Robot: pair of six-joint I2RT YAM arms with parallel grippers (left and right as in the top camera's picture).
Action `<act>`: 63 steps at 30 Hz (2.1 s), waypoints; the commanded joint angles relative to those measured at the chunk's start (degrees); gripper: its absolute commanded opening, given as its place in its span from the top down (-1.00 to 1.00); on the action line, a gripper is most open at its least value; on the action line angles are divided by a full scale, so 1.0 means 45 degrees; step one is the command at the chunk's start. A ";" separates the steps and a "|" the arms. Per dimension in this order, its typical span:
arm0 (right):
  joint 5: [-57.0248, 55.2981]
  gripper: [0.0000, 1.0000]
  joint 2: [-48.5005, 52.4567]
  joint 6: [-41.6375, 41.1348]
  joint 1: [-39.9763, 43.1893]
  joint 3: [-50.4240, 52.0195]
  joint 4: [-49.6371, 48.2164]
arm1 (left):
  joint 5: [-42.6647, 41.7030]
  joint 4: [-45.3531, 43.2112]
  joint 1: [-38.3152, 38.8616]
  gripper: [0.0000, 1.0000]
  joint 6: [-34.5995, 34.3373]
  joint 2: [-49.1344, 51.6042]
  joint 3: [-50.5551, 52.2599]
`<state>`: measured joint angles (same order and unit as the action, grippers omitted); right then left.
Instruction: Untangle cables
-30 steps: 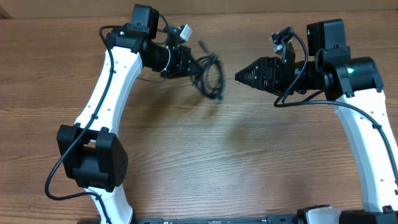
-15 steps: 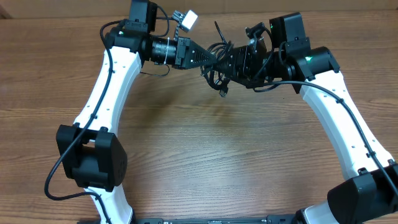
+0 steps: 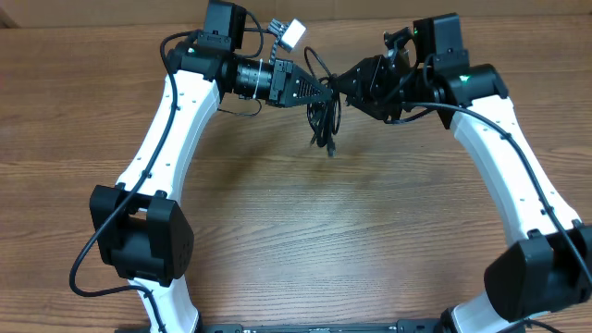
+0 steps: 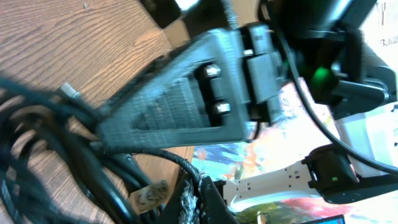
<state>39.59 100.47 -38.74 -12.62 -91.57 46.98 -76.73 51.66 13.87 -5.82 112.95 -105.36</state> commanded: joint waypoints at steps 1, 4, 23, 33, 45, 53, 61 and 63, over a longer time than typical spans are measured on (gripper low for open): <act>-0.0223 0.11 0.0525 -0.0073 -0.0262 -0.0311 -0.0024 | -0.0743 -0.0015 0.0160 0.92 -0.0194 -0.0151 -0.0306; -0.0311 0.85 0.0563 0.0301 -0.0272 -0.0311 0.1025 | -0.0831 -0.0083 0.0267 0.92 -0.0393 -0.0151 -0.0306; -0.3857 0.92 0.0180 0.2244 -0.1579 -0.0311 0.5217 | 0.8796 0.1117 0.1010 0.20 -0.2093 -0.0151 -0.0296; -0.6601 0.92 0.0423 0.0112 -0.1753 -0.0126 0.4439 | 1.0035 0.2380 0.1190 0.09 -0.2084 -0.0097 0.0277; -0.5401 0.31 0.0899 -0.0214 -0.3162 0.1069 0.1894 | 1.0865 0.1778 0.1185 0.13 -0.1307 -0.0097 0.0452; -0.4362 -0.11 0.0894 0.2433 -0.1365 0.0097 0.3546 | 1.1958 0.1671 0.1185 0.17 -0.0884 -0.0034 0.0457; -0.4362 -0.16 0.0894 0.3065 -0.0335 0.0107 0.4342 | 1.4149 0.2487 0.1195 0.25 -0.3007 0.2268 0.0476; -0.4357 -0.16 0.0894 0.3065 -0.0525 0.0107 0.4333 | 1.4445 0.2628 0.1195 0.28 -0.3351 0.2929 0.0476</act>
<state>20.12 104.27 -26.28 -13.80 -89.73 66.61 -16.08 62.87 19.31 -16.78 122.41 -103.57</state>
